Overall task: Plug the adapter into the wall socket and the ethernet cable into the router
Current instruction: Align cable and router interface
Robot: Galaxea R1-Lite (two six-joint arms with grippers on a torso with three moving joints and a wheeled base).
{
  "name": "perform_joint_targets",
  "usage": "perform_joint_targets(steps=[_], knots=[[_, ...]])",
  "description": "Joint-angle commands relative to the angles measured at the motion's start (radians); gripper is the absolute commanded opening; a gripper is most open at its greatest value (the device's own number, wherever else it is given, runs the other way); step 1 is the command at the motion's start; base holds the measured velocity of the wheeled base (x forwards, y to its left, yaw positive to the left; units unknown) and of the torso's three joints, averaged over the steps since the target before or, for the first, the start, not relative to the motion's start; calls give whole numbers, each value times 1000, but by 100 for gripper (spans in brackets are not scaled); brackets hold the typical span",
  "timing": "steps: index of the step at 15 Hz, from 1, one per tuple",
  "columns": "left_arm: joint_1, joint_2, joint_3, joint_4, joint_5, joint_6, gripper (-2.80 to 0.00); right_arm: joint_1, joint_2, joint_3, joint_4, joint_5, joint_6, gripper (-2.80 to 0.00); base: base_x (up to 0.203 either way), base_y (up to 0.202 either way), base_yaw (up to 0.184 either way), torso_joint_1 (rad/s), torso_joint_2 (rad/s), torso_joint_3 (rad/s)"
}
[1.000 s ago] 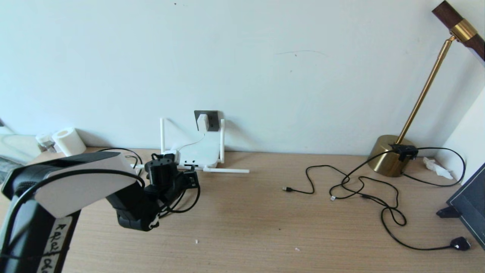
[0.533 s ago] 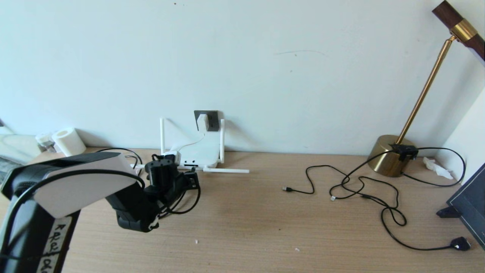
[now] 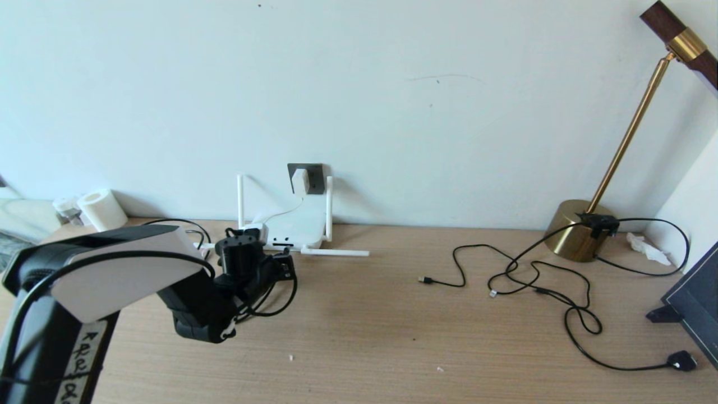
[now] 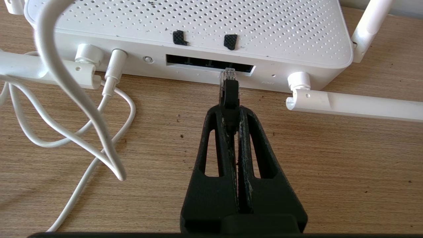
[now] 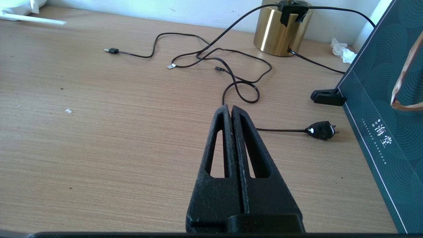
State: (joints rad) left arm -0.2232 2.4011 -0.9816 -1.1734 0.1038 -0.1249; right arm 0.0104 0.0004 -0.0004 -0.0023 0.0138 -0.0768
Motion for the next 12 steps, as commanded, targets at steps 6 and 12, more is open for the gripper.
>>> perform_joint_targets(steps=[6,12], knots=[[1,-2,-5,-9,0,-1,-280,0,0,-1,-1,1,0,-280,0,0,0,0,0,0],[1,-2,0,-9,0,-1,-280,0,0,0,-1,0,-1,-280,0,0,0,0,0,0]])
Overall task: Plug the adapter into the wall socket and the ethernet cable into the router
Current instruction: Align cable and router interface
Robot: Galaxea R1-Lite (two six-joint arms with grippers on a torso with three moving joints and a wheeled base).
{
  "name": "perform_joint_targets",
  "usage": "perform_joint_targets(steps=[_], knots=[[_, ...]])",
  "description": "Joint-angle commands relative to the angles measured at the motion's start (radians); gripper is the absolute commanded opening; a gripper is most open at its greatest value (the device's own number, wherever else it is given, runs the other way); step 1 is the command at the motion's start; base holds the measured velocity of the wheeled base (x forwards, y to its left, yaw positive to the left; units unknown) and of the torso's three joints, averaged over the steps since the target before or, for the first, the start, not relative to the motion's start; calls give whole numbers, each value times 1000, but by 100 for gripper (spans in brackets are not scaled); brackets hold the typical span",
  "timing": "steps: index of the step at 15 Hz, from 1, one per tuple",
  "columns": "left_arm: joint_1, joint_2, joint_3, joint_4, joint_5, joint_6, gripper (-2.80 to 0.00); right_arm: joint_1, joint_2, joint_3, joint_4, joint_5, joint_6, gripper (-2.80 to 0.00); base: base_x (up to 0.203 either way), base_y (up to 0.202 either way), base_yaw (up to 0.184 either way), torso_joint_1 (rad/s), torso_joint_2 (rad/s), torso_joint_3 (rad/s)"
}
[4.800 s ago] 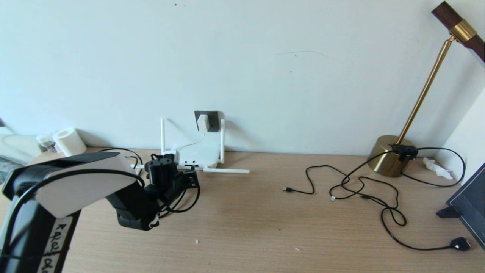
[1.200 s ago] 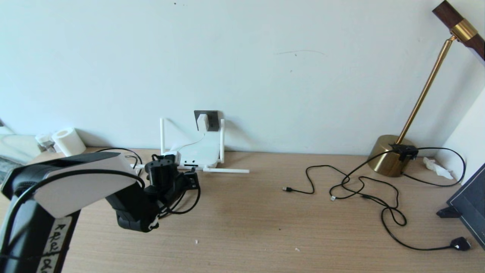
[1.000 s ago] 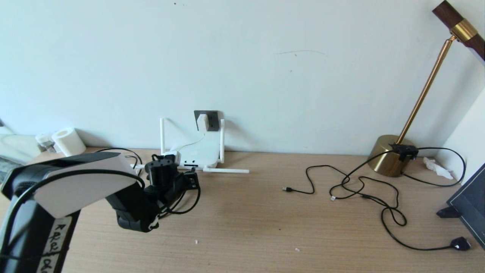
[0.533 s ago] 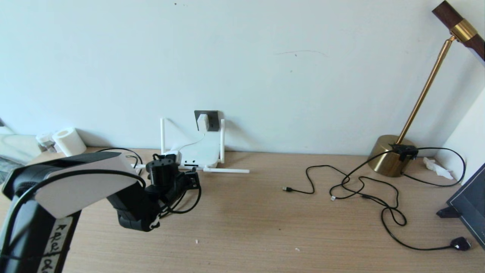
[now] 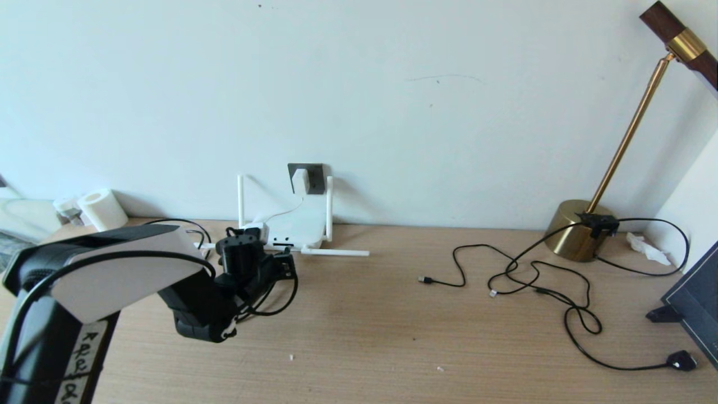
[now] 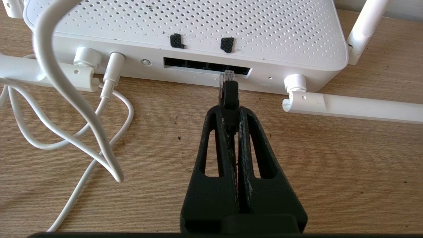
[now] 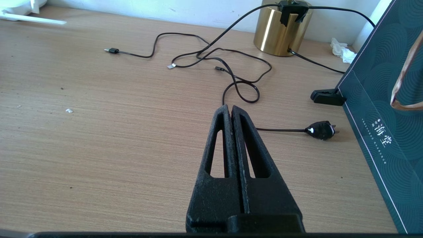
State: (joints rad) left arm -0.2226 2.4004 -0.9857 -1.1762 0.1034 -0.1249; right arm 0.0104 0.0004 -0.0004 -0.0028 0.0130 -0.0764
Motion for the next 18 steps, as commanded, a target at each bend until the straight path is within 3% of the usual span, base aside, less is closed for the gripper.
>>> perform_joint_targets(steps=[1,18], knots=[[0,-2,4,-7,1,-1,-280,0,0,-1,0,1,-2,-280,0,0,0,0,0,0],[0,-18,22,-10,1,-1,-280,0,0,0,0,1,-1,-280,0,0,0,0,0,0]])
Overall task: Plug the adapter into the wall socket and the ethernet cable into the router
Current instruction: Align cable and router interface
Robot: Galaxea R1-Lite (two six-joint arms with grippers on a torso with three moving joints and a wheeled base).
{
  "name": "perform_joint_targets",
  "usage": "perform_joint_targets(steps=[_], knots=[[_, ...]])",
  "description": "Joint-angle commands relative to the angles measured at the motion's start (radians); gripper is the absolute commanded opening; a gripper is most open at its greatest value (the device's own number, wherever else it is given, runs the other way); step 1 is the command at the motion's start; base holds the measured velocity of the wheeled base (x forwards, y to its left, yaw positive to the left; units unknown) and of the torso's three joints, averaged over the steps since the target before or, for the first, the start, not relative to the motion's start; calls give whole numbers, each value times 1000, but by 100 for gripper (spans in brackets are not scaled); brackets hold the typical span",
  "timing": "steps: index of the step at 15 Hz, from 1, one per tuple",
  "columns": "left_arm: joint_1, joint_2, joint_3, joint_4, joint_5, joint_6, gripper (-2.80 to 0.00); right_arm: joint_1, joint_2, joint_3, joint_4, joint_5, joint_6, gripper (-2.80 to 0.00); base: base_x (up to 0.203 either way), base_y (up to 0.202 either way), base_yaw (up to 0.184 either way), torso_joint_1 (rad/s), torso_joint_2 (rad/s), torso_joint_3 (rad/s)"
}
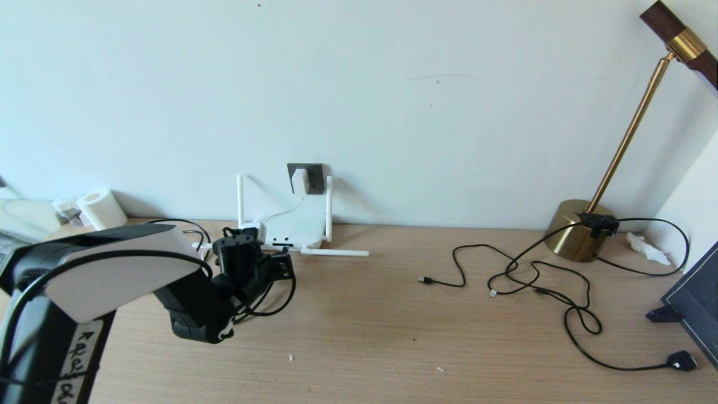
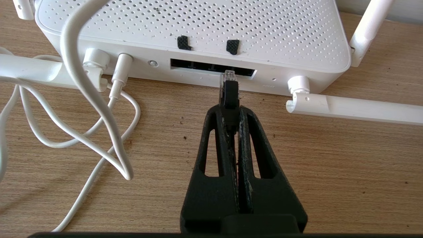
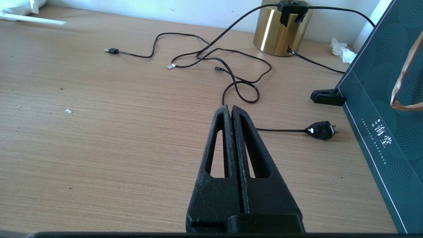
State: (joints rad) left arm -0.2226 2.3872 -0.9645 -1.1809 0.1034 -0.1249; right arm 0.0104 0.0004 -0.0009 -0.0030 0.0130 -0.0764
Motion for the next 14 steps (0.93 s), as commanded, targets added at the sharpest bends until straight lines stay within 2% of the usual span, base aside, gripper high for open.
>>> perform_joint_targets(steps=[1,14], knots=[[0,-6,1,-5,1,-1,-280,0,0,1,0,1,0,-280,0,0,0,0,0,0],[3,-13,7,-5,1,-1,-280,0,0,1,0,1,0,-280,0,0,0,0,0,0]])
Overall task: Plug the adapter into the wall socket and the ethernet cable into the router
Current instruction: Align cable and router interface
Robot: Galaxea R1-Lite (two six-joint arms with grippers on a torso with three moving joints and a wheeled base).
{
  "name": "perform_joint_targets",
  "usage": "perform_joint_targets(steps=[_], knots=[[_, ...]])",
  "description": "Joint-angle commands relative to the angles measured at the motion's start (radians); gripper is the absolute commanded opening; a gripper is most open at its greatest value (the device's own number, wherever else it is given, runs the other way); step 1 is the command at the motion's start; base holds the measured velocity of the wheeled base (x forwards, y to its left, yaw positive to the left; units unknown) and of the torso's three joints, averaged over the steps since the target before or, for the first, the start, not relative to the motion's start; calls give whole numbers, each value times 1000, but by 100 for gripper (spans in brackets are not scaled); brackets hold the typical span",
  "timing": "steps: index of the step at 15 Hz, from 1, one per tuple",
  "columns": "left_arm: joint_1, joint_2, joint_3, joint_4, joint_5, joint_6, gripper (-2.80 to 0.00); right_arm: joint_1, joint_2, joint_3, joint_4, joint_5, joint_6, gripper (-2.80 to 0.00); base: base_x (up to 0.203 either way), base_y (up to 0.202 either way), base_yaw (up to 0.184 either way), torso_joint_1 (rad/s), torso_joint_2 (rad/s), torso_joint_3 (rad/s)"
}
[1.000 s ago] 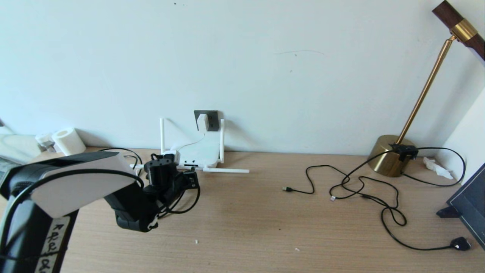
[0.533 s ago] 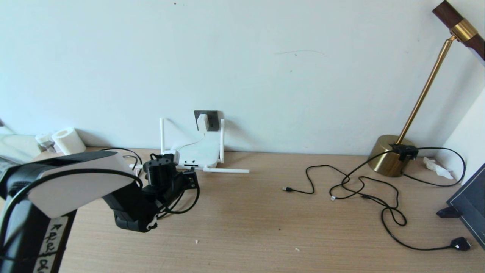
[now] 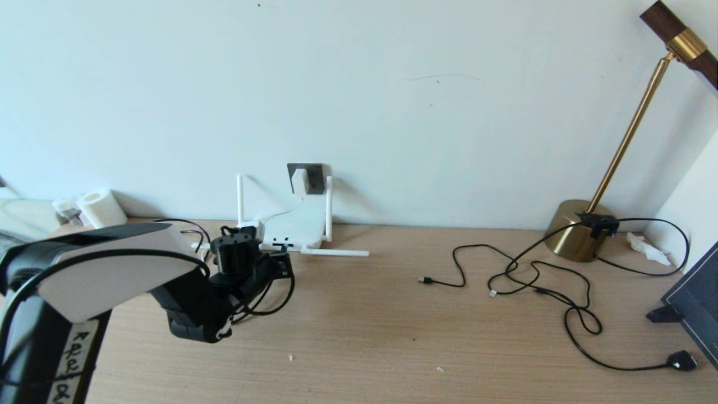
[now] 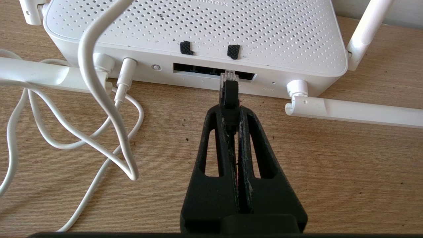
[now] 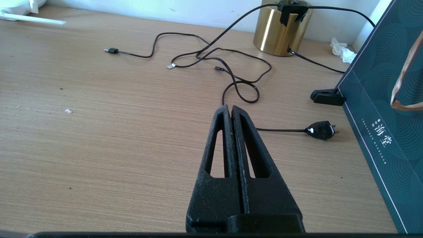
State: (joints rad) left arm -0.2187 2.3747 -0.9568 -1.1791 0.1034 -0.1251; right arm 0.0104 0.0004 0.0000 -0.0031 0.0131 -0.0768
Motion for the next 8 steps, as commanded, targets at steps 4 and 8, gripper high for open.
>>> perform_joint_targets(steps=[4,8], knots=[[1,1,-7,-7,1,-1,-280,0,0,0,0,1,-1,-280,0,0,0,0,0,0],[1,5,-10,-7,1,-1,-280,0,0,-2,0,1,-1,-280,0,0,0,0,0,0]])
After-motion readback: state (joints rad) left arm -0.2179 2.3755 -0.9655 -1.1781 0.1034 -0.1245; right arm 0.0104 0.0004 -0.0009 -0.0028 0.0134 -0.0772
